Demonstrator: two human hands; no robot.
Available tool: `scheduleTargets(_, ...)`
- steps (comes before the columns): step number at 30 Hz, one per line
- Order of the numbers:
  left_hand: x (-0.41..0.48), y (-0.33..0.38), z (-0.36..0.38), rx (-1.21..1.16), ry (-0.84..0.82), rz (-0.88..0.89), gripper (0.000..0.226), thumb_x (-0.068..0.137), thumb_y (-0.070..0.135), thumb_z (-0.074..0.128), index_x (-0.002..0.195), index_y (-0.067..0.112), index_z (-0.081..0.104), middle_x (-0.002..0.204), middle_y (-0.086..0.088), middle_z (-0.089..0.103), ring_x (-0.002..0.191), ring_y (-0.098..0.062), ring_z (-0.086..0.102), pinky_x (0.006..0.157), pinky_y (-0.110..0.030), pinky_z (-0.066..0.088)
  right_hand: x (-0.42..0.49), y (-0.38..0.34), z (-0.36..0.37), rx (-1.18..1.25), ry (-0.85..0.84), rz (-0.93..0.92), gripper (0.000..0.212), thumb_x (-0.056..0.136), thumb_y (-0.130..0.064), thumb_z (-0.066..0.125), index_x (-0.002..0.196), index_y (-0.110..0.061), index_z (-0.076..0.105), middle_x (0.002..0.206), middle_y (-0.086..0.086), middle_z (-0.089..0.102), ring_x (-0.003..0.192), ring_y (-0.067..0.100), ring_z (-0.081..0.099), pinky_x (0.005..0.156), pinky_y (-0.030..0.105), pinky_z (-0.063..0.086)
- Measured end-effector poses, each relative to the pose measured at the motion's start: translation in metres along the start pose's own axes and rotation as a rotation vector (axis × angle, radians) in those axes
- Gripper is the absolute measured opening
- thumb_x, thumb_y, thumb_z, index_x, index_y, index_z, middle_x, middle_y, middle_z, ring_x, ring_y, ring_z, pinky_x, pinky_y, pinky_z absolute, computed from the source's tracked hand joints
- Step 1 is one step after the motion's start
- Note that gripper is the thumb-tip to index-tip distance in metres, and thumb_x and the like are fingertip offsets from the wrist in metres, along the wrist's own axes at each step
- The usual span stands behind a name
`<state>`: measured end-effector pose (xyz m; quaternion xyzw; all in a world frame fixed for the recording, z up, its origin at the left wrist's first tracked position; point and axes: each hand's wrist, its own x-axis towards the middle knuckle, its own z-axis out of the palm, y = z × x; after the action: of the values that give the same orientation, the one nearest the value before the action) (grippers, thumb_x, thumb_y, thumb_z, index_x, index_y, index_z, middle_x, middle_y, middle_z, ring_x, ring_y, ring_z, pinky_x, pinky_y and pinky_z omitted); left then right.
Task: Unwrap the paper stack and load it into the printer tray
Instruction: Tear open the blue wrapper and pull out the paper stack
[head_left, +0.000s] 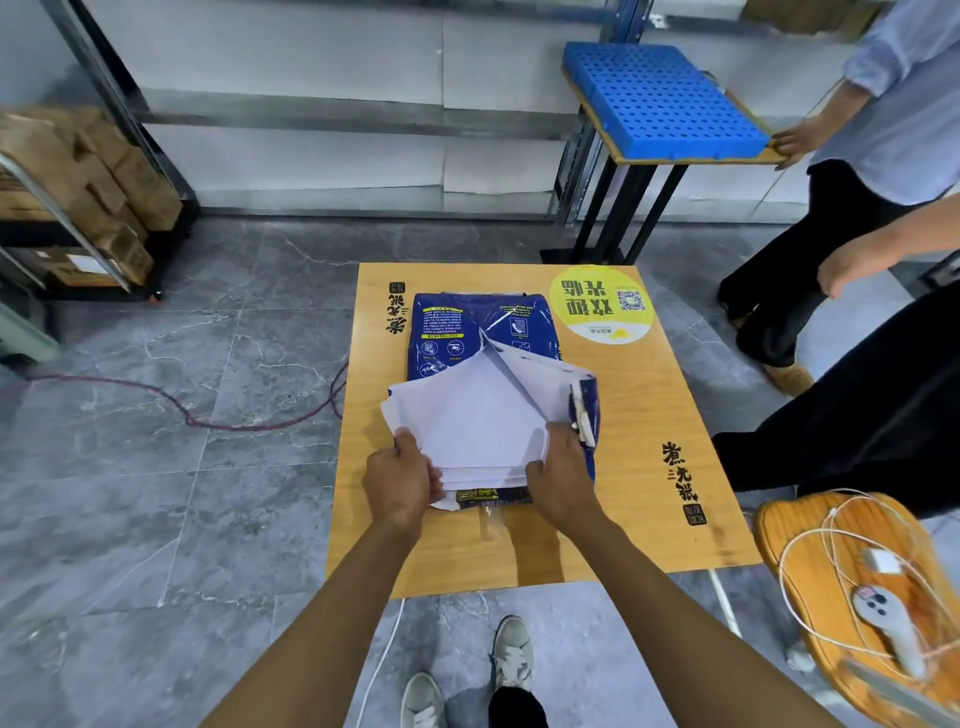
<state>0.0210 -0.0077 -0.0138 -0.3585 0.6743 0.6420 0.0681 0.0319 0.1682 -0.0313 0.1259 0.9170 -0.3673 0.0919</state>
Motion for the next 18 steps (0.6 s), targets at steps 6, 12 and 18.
scheduleTargets(6, -0.006, -0.001, 0.028, 0.042, -0.263, 0.122, 0.037, 0.100, 0.031, 0.042, 0.119, 0.006, 0.062, 0.124, -0.009, 0.064, 0.116, -0.022, 0.057, 0.098, -0.034, 0.044, 0.016, 0.014, -0.011, -0.041, 0.013, 0.158, 0.038, 0.093, -0.003, 0.043, 0.130, 0.002, 0.048, 0.136, 0.020, 0.045, 0.126, 0.035, 0.042, 0.100, 0.035, 0.036)
scheduleTargets(12, 0.010, -0.011, 0.024, 0.607, -0.155, 0.378, 0.044, 0.094, 0.016, 0.051, 0.135, 0.000, 0.048, 0.140, -0.015, 0.046, 0.124, -0.029, 0.051, 0.105, -0.038, 0.040, 0.018, 0.024, -0.013, -0.139, 0.022, 0.194, 0.012, 0.095, -0.006, 0.044, 0.100, 0.000, 0.053, 0.117, 0.024, 0.053, 0.112, 0.038, 0.048, 0.077, 0.032, 0.036)
scheduleTargets(18, 0.002, -0.004, 0.033, 0.913, -0.041, 0.287, 0.039, 0.089, 0.022, 0.050, 0.116, -0.005, 0.051, 0.128, -0.023, 0.047, 0.122, -0.040, 0.044, 0.101, -0.043, 0.035, 0.017, 0.024, -0.018, -0.176, 0.055, 0.260, 0.020, 0.094, -0.013, 0.045, 0.078, -0.004, 0.051, 0.098, 0.021, 0.066, 0.097, 0.036, 0.062, 0.066, 0.028, 0.034)
